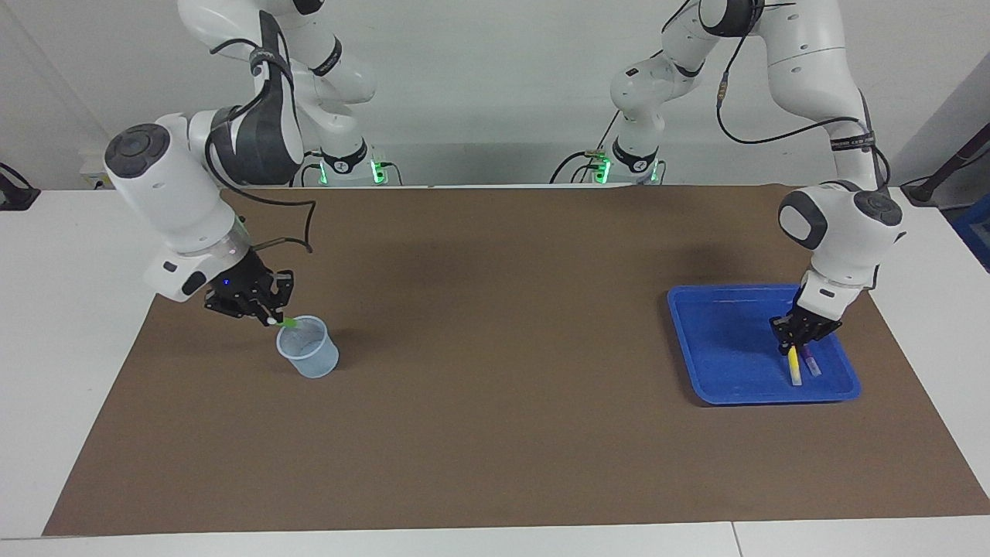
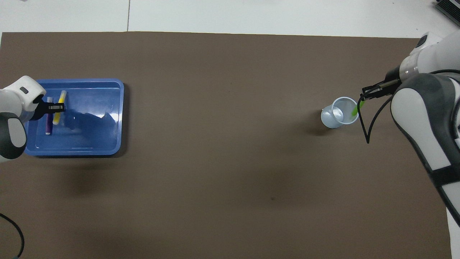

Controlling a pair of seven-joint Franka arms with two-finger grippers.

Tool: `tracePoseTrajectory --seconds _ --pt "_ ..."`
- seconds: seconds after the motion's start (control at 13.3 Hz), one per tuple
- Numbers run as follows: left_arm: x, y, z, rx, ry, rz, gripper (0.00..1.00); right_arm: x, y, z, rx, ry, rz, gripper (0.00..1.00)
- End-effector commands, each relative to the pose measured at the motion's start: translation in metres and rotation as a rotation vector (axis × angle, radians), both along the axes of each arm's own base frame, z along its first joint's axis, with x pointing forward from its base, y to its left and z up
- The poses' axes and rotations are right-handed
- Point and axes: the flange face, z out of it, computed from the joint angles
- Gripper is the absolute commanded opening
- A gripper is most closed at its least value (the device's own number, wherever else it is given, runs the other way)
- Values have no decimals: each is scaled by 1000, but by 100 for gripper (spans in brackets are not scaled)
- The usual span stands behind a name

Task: Right arm passes pens to left for tray arrangement
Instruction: 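Open the left gripper over the tray and withdraw it, then pull the green pen from the cup with the right gripper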

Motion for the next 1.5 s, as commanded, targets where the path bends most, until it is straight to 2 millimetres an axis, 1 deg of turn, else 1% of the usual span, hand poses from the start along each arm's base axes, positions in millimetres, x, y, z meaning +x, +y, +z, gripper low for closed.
tracePoseTrajectory --seconds 0.0,0.08,0.15,0.23,0.38,0.45,0.53,0.6,0.68,0.75,0.83,0.9,0.98,1.05,1.13,1.2,1.43 --pt "-4 1 -1 15 -8 -9 57 -9 14 48 21 21 -50 1" --pt "-4 1 -1 15 -8 -12 61 -13 17 63 24 24 -61 1" --pt "-4 1 -1 14 -1 -12 70 -15 19 71 27 25 -71 1" --pt "-3 -1 -1 14 -2 -13 72 -18 20 78 30 17 -76 1" --pt "-1 -4 2 13 1 -13 72 -21 23 85 39 9 -93 1" --pt "2 -6 7 7 9 -10 72 -24 26 91 41 4 -99 1" --pt "4 -6 14 3 23 -9 72 -28 28 93 51 22 -117 1" --pt "7 -7 22 -4 45 8 74 -29 25 93 101 37 -165 1" --pt "11 -12 34 -13 60 41 75 -34 24 87 129 58 -207 1" --pt "15 -25 43 -21 71 69 75 -42 22 77 139 85 -256 1" --pt "19 -38 50 -32 85 116 76 -47 23 73 180 98 -290 1" --pt "21 -52 55 -45 99 179 79 -48 26 72 223 111 -323 1" --pt "20 -65 61 -53 102 224 81 -48 22 70 266 130 -370 1" --pt "18 -80 65 -58 109 256 84 -48 23 67 310 148 -399 1" --pt "17 -92 68 -63 121 292 87 -48 28 66 337 169 -447 1" --pt "14 -109 71 -66 136 327 89 -49 35 64 357 196 -509 1" --pt "2 -151 88 -112 181 434 90 -57 41 60 423 254 -581 1"
